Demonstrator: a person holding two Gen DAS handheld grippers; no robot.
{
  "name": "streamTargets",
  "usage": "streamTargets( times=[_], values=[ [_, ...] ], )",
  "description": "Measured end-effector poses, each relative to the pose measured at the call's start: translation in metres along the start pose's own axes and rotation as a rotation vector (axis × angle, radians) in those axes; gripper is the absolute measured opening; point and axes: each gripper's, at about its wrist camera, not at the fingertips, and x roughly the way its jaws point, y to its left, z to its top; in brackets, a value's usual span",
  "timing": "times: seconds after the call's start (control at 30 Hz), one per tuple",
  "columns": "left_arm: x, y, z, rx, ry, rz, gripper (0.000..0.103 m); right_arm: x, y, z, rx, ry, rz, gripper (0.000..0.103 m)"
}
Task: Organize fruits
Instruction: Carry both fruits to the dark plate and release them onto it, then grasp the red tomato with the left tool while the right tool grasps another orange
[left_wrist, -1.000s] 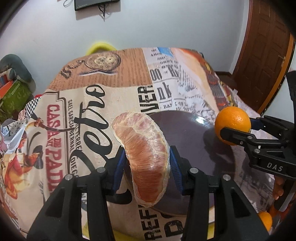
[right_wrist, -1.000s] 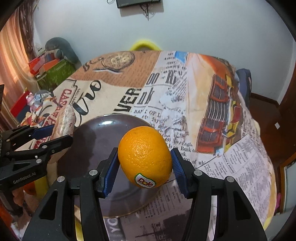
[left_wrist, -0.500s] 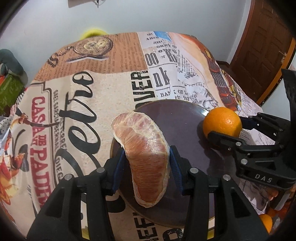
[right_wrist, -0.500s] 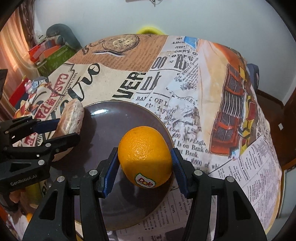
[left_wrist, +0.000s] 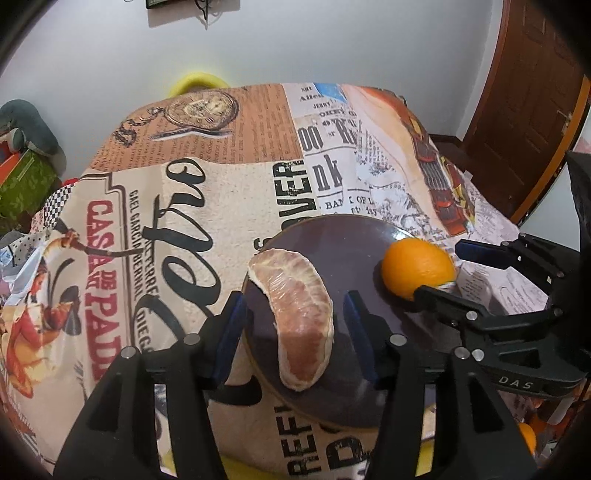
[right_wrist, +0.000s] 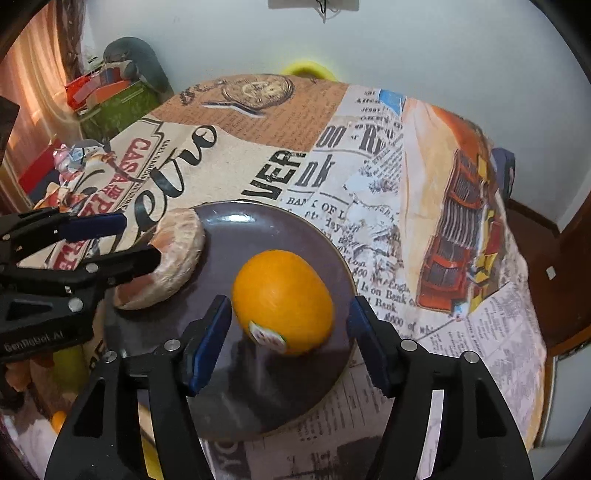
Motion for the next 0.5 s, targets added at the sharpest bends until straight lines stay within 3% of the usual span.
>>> streamTargets(
  times=[0.33,0.5],
  values=[
    [-0.065,0.007,-0.018,-0.014,-0.078,0.025,0.055,-0.063,0.01,-0.018,0.051,-0.079,0.009,0.063],
    [-0.105,0.013,-0.036,-0.013,-0.122,0.043,0.06,-0.097,0.021,-0.034,0.044,-0.113,-0.021,0.063]
  ],
)
